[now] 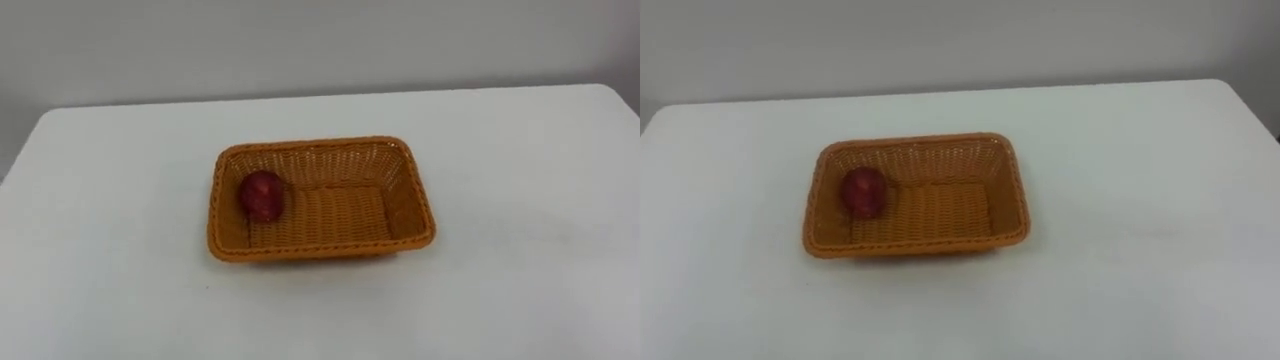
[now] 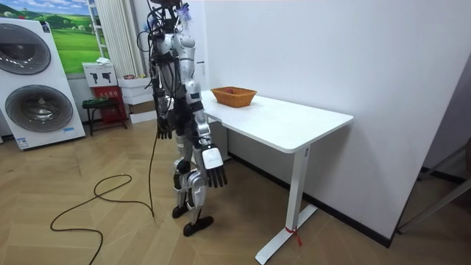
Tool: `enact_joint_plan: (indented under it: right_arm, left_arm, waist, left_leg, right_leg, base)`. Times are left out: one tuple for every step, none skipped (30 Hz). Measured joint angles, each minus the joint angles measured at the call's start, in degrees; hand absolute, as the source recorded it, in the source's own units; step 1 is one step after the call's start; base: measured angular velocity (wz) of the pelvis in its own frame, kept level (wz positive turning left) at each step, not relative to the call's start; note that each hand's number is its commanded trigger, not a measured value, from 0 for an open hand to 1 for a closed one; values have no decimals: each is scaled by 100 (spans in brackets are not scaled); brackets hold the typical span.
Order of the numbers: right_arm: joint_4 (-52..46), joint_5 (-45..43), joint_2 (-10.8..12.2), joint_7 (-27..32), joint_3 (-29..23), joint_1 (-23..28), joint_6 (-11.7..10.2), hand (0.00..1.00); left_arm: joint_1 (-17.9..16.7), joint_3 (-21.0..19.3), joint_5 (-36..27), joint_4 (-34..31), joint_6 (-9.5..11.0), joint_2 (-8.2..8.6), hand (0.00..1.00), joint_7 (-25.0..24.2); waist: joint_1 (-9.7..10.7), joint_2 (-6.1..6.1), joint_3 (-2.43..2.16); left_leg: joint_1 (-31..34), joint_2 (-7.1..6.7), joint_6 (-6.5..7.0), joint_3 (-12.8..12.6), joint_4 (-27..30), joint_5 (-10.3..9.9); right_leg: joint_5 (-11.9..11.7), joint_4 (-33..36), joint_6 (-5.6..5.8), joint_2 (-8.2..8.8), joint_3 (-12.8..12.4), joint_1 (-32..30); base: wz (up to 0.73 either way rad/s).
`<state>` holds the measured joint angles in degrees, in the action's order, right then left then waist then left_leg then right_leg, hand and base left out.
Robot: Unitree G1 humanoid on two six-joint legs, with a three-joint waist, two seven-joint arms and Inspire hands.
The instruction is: Pick and place apple
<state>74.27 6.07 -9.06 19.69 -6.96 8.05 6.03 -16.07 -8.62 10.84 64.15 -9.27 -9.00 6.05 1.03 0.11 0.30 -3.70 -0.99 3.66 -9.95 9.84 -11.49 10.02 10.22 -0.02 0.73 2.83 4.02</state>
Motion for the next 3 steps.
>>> enact_joint_plan:
  right_arm:
    - [-21, -57, 0, -21, 73, -2, 7, 0]
    - [-39, -176, 3, -62, 146, -6, 32, 0]
    - [-36, -256, 3, -89, 244, -7, 67, 0]
  left_arm:
    - [0, 4, 0, 0, -23, 11, 0, 0]
    - [1, 24, -1, -1, -65, 46, 0, 1]
    - [3, 55, -1, -2, -78, 99, 0, 1]
  waist:
    - [-2, -4, -2]
    - [1, -14, -5]
    - [-19, -17, -7]
  left_leg:
    - [6, -5, -2, 17, 0, 1]
    - [20, -18, -6, 64, 4, 5]
    - [16, -33, -7, 77, 27, 5]
  right_leg:
    - [5, -17, -4, 6, 26, 7]
    - [5, -54, -5, 8, 51, 24]
    - [16, -58, -4, 11, 56, 32]
  base:
    - [15]
    - [12]
    - [10]
